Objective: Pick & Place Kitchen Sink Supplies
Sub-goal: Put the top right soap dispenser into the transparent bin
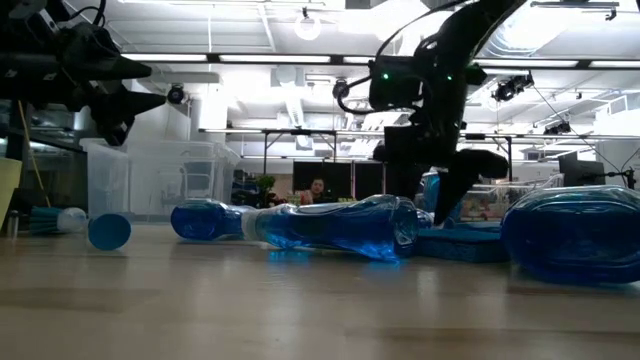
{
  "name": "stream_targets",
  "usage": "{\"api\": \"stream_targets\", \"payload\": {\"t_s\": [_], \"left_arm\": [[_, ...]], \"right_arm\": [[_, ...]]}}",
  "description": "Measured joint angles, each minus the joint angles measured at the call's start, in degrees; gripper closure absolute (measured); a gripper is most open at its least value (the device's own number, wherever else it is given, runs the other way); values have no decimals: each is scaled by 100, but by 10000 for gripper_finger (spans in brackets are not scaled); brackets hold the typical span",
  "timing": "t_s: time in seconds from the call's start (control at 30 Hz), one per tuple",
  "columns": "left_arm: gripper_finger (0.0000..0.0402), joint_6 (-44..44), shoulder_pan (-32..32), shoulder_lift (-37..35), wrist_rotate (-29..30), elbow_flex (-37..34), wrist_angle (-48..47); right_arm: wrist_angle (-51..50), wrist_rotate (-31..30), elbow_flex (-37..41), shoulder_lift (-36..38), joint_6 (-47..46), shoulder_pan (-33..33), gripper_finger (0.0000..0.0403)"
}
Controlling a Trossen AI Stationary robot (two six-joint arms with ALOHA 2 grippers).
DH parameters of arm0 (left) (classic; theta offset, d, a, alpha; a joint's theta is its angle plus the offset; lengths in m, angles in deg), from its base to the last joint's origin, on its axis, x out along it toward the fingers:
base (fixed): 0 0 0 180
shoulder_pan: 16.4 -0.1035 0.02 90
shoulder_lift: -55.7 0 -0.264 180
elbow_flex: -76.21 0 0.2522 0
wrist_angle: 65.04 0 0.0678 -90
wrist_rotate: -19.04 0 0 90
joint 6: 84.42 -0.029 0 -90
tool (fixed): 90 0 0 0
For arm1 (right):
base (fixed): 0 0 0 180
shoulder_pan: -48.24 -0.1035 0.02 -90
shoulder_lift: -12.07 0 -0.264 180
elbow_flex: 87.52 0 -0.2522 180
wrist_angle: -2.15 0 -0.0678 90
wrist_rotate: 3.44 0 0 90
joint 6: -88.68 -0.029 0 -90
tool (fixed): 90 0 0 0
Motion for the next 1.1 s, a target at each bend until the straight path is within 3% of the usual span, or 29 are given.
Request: {"api": "stream_targets", "payload": {"t_s": [0.3,0.97,1.1], "left_arm": [[204,0,0,0,2,0,0],[204,4,0,0,4,0,0],[204,4,0,0,4,0,0]], "right_arm": [[357,-37,215,0,-128,0,140],[313,136,207,0,-848,0,275],[313,138,207,0,-978,0,280]]}}
